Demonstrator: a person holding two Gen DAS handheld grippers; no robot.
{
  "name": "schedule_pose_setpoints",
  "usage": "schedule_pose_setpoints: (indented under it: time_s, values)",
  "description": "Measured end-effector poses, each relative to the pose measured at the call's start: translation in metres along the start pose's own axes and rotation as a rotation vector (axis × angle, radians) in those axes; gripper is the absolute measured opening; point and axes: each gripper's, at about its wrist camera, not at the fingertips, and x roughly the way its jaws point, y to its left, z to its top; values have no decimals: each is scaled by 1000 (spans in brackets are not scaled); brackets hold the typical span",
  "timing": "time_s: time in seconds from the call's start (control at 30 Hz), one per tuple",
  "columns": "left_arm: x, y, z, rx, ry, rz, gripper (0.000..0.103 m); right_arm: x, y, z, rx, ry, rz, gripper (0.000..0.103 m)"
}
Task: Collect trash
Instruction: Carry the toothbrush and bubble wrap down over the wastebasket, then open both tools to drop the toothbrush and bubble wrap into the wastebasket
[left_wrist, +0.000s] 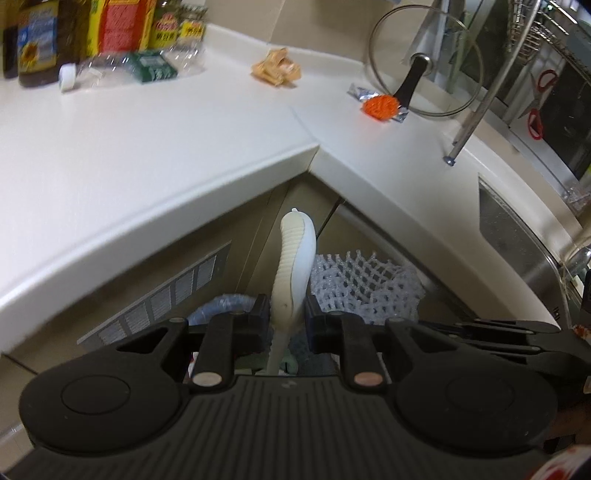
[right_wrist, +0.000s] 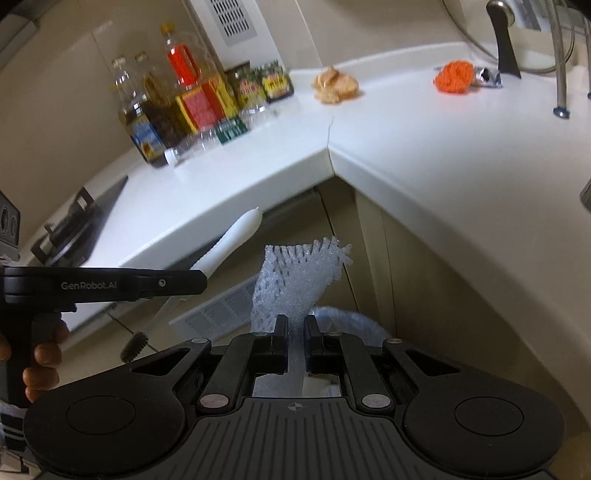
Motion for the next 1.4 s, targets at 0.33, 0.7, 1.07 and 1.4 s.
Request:
schedule_pose_setpoints:
  time_s: [0.33, 0.7, 1.07, 1.4]
  values:
    - [34, 20, -34, -76, 57, 55, 17, 41, -4, -18, -45, 115, -52, 8]
    - [80, 39, -65, -164, 143, 116, 17, 100, -23, -37, -51, 241, -73, 8]
    - [118, 45, -73, -215, 187, 138, 17, 147, -41, -44, -43, 313, -93, 9]
    - [142, 47, -76, -213, 207, 155, 18, 165, -55, -48, -4, 299, -96, 9]
